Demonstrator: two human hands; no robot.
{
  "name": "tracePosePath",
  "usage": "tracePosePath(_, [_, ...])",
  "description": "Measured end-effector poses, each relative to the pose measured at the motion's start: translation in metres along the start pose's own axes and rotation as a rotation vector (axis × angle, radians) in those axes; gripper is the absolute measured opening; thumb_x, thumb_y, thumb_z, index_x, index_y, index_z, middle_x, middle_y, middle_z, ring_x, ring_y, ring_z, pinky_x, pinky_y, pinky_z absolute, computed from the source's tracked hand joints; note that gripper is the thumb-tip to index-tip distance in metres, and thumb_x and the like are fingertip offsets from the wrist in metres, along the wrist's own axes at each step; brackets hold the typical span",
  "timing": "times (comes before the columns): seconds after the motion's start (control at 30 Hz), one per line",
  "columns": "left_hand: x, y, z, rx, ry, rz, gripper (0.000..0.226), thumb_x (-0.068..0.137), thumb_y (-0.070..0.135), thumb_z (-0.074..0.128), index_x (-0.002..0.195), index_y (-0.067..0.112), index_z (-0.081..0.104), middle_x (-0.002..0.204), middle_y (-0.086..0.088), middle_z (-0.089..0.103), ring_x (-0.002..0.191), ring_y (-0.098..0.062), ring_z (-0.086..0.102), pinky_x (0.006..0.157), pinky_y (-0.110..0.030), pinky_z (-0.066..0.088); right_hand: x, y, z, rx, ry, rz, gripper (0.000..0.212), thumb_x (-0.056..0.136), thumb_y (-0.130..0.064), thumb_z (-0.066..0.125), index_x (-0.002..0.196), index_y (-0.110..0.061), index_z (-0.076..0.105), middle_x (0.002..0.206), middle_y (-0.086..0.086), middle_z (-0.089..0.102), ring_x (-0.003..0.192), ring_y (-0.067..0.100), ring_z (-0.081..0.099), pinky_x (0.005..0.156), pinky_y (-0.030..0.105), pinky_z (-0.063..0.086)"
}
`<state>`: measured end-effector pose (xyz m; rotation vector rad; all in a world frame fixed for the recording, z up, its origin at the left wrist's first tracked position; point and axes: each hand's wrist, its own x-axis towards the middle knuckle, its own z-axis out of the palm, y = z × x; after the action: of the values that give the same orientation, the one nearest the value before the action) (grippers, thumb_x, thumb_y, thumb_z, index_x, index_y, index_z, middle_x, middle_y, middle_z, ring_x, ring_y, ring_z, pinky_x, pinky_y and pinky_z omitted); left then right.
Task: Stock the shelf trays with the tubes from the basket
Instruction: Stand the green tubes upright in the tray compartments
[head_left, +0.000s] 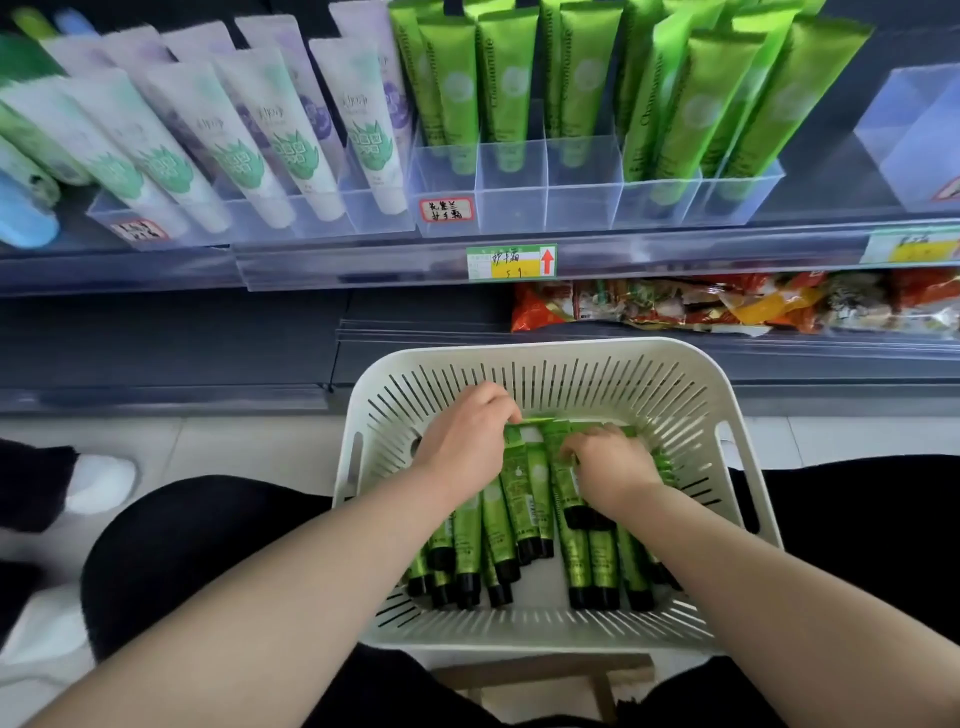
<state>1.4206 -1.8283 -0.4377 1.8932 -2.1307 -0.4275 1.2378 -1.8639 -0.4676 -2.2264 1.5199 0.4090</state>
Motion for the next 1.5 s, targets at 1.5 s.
tracePosePath(1.5, [-0.003,-0.054,0.032,-0.002,-0.400,-0.469,0.031,0.091,0.004,0.051,0.118,0.015,0.058,0.116,-0.004,0.057,0.092,-0.018,0.050,0.073,-0.030,0.040,0.037,-0.031,0.020,0.359,-0.468,-0.194,0.035,0.093,-0.022,0.053,0.127,-0.030,0.050,0.085,-0.016,0.052,0.081,0.009,0.055,0.067,0.025,0.044])
